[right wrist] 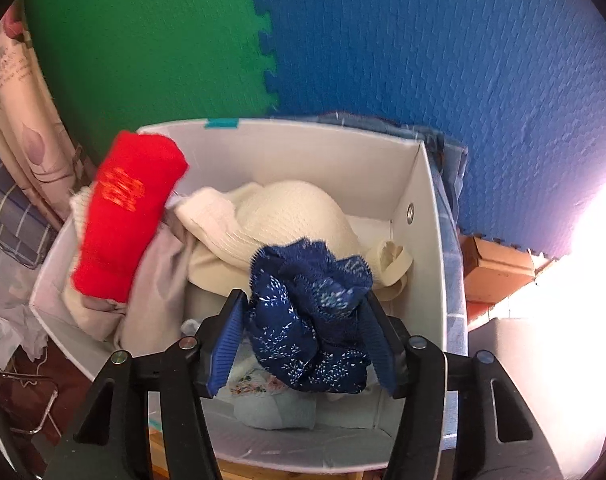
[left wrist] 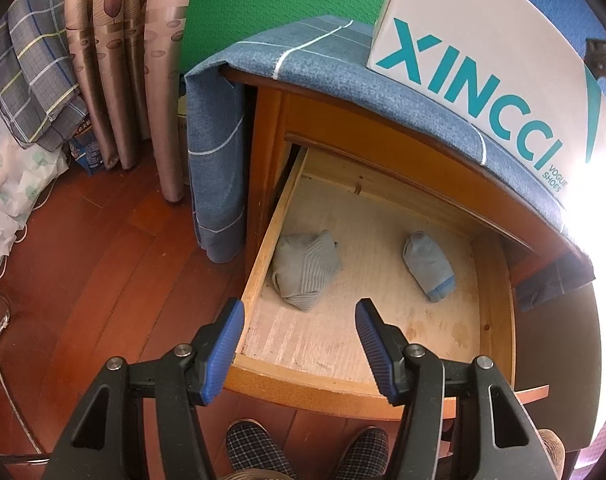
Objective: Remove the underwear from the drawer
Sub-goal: 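Carry the navy floral underwear with the right tool over the shoe box and release it, then move the right tool down into the drawer toward the light blue sock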
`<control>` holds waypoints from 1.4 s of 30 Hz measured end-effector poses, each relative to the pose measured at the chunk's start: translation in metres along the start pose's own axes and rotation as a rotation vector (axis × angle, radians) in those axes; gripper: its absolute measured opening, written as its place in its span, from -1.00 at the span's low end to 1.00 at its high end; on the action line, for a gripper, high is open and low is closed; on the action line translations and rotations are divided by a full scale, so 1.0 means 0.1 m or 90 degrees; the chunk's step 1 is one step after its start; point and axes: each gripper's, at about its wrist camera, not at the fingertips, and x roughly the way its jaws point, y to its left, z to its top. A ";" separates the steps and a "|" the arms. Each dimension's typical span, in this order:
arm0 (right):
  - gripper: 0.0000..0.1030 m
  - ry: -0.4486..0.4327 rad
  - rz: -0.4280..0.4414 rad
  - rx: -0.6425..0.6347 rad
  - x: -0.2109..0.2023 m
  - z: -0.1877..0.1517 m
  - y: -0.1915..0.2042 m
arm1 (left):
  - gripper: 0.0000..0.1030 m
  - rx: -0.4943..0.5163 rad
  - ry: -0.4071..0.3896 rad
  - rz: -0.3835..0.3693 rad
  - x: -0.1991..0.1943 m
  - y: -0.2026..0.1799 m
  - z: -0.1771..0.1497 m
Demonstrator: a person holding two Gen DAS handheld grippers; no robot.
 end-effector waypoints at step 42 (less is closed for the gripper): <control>-0.15 0.172 0.063 -0.420 1.52 -2.07 0.69 | 0.15 -0.174 -0.038 0.015 -0.16 0.53 0.04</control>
